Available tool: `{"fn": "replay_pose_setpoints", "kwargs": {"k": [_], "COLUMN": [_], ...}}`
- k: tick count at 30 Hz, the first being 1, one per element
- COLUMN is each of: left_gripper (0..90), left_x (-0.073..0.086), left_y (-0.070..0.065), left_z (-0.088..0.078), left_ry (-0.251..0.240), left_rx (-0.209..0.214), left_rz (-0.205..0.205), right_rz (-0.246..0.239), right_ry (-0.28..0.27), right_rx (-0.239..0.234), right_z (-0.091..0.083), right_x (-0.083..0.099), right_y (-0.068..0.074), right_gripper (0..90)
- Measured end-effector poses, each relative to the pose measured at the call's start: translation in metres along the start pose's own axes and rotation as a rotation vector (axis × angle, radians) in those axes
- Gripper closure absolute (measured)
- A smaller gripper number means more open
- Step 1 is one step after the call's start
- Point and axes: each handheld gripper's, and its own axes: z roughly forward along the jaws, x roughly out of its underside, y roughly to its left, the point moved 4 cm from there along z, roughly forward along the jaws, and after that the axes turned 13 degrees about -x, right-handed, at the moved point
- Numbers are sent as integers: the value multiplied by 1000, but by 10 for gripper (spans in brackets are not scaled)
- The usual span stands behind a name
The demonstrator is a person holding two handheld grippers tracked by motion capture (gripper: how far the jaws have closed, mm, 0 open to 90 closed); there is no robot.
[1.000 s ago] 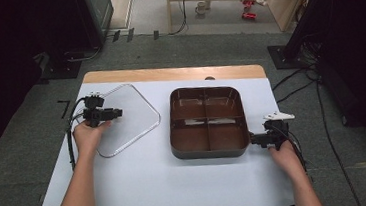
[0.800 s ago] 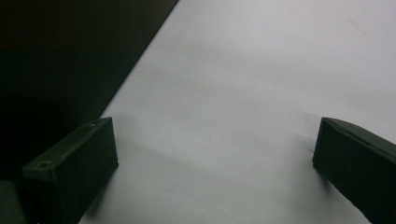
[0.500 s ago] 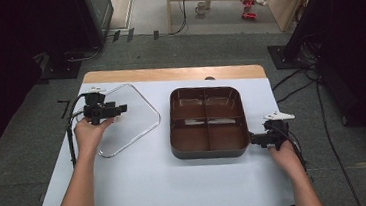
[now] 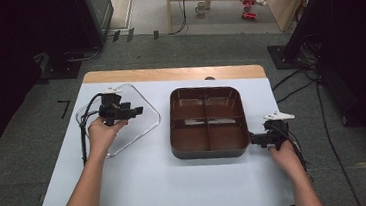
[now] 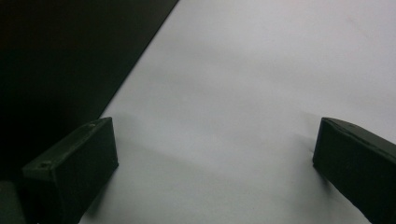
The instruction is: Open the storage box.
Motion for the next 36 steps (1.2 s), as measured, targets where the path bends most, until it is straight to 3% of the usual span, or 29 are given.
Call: {"fn": "replay_pose_setpoints", "kwargs": {"k": [3, 5, 11, 17, 24, 30, 36], "left_gripper": [349, 330, 323, 307, 299, 295, 294], "left_x": [3, 6, 11, 23, 42, 54, 72], "left_y": [-9, -16, -34, -59, -73, -81, -88], "left_z": [4, 6, 10, 9, 3, -6, -6], "left_ry": [16, 21, 36, 50, 80, 79, 130], "left_rx": [-15, 2, 67, 105, 121, 140, 158], "left_rz": [21, 56, 61, 172, 237, 254, 290], "right_rz": [0, 0, 0, 0, 0, 0, 1], "right_ry": [0, 0, 0, 0, 0, 0, 0], "right_rx": [0, 0, 0, 0, 0, 0, 0], "right_z": [0, 0, 0, 0, 0, 0, 0], "right_x": [0, 0, 0, 0, 0, 0, 0], "right_y": [0, 0, 0, 0, 0, 0, 0], "right_gripper": [0, 0, 0, 0, 0, 0, 0]}}
